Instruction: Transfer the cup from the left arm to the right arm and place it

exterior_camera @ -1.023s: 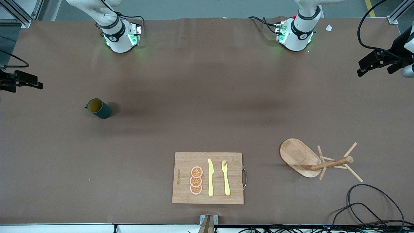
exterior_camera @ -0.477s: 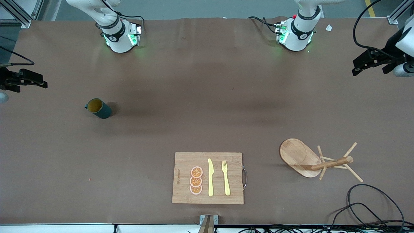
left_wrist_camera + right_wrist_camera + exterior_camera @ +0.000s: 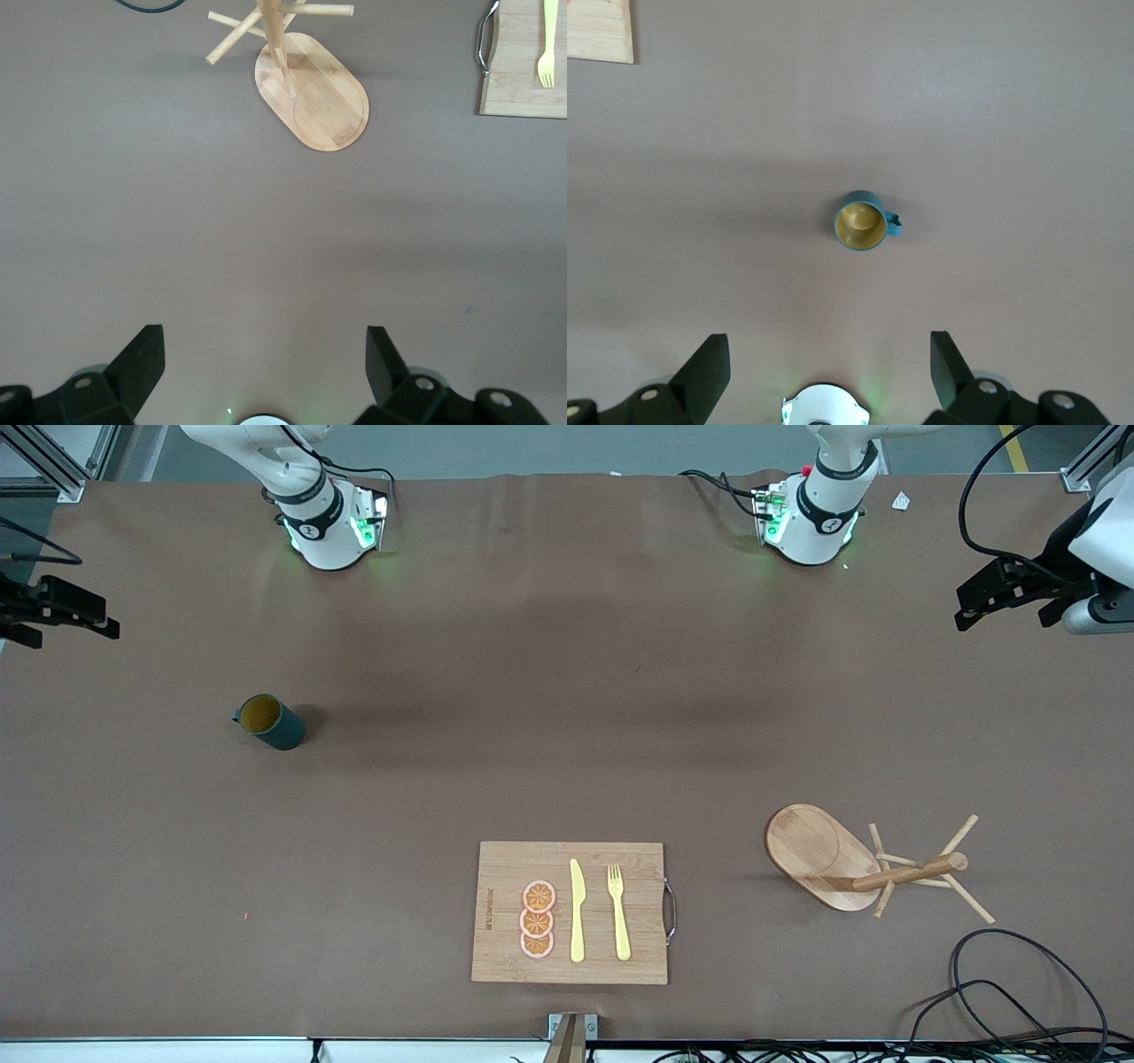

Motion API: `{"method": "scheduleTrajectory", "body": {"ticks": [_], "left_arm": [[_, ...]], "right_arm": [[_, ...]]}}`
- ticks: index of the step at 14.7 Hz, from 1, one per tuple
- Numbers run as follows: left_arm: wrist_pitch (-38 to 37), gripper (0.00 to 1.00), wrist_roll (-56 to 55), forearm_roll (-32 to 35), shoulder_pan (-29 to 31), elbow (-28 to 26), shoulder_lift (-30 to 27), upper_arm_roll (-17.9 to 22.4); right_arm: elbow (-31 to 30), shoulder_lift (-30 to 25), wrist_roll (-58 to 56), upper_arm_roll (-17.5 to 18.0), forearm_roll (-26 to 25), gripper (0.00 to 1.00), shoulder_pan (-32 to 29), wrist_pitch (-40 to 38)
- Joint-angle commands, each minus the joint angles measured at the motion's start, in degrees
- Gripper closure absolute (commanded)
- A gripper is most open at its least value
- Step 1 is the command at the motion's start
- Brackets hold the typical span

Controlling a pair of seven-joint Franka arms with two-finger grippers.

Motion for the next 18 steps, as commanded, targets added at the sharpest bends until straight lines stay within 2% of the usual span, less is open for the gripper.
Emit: {"method": "scheduleTrajectory", "body": {"ticks": [1, 7, 18], "left_arm": [[-0.40, 0.00, 1.27, -0.19, 0.25, -0.86, -1.34, -0.24], [-0.40, 0.00, 4.44, -0.19, 0.42, 1.60, -0.20, 0.20], [-0.48, 0.00, 4.35, 0.08, 0.25, 1.61, -0.11, -0.07]], "right_arm": [[-7.35, -7.15, 1.70, 0.15, -0.59, 0.00, 0.51, 1.84], [-8.24, -9.01, 3.99, 0.59, -2.33, 0.00, 1.91, 1.49], [-8.16, -8.84, 3.81, 0.68, -2.61, 0.00, 1.65, 2.98]]}}
